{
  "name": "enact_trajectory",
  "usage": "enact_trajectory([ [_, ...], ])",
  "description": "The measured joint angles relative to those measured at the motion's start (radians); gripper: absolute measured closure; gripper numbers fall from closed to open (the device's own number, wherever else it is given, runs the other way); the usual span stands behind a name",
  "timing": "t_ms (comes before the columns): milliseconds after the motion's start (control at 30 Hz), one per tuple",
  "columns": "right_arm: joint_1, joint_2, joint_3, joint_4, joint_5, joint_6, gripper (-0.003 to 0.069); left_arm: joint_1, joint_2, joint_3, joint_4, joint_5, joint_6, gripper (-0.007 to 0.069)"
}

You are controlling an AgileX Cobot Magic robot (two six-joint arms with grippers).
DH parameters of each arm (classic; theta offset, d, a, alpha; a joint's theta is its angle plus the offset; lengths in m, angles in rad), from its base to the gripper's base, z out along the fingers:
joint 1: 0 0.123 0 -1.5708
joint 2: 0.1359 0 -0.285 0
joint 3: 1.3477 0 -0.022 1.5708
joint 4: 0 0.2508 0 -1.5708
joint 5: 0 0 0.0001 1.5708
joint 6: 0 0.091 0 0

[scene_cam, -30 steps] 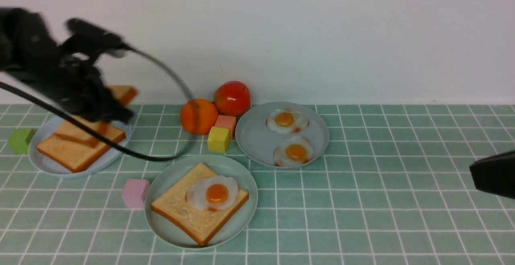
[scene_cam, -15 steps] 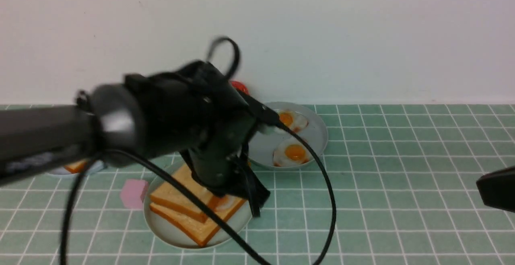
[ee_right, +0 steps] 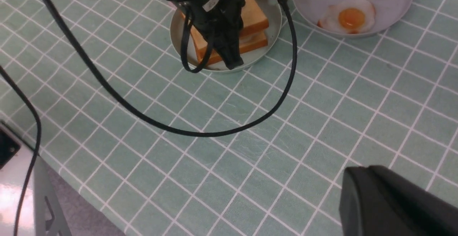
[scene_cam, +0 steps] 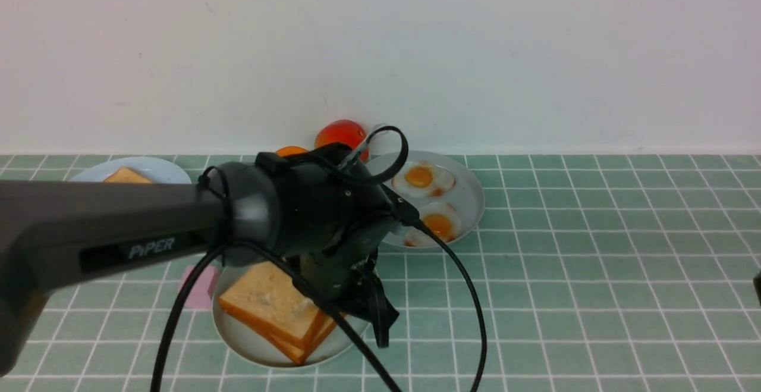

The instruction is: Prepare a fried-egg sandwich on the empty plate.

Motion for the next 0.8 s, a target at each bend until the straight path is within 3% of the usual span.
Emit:
enact_trajectory([
  [100,0.0,-0.006,0.0,0.01,0.003,0.0,0.0627,0.0,0.0,0.0,-0.01,0.0,0.0,0.0491],
  [267,0.0,-0.008,0.0,0.012,0.011,0.0,0.0627,0.0,-0.012,0.0,-0.025,-0.002,0.0,0.0296],
  [433,0.0,-0.008,0.0,0.012,0.011,0.0,0.0627,0.0,-0.108,0.0,-0.083,-0.002,0.0,0.0237],
  [533,0.0,-0.008,0.0,0.008,0.015,0.0,0.0627,0.0,-0.221,0.003,-0.155,-0.007,-0.001,0.0284],
  [633,0.0,-0.015,0.0,0.005,0.034,0.0,0.0627,-0.008,-0.377,0.038,-0.214,-0.059,-0.001,0.0395],
  [800,0.0,-0.073,0.0,-0.068,0.085,0.04,0.0627,-0.066,-0.755,0.266,-0.25,-0.287,-0.001,0.0633],
])
